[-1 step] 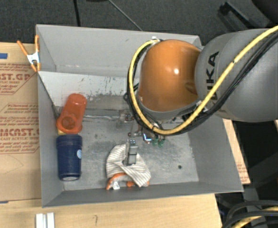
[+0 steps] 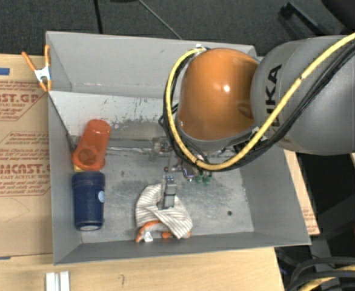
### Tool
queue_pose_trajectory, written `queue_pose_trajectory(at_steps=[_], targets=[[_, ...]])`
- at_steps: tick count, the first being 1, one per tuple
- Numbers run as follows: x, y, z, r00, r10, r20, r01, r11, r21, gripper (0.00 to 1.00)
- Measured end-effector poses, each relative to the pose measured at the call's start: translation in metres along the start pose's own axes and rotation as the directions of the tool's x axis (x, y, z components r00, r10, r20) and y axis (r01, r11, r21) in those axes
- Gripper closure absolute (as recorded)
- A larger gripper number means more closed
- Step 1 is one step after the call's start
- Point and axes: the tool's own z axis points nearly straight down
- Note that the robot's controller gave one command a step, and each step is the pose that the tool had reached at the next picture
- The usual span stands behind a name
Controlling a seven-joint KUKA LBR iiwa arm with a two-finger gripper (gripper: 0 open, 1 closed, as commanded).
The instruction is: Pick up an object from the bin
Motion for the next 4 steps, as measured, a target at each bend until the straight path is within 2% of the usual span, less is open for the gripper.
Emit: queue_pose_trajectory(at_steps=[1,2,3,4], targets=[[-0.018,-0.025,0.065,0.995,-0.096,0.004,0.096,0.995,0.001,0.0],[-0.026,-0.058,0.139,0.996,0.09,0.003,-0.09,0.996,0.0,0.0],[-0.029,-0.062,0.17,0.986,0.166,-0.002,-0.166,0.986,0.0,0.0],[-0.027,-0.062,0.169,0.98,0.198,0.001,-0.198,0.98,-0.001,0.0]])
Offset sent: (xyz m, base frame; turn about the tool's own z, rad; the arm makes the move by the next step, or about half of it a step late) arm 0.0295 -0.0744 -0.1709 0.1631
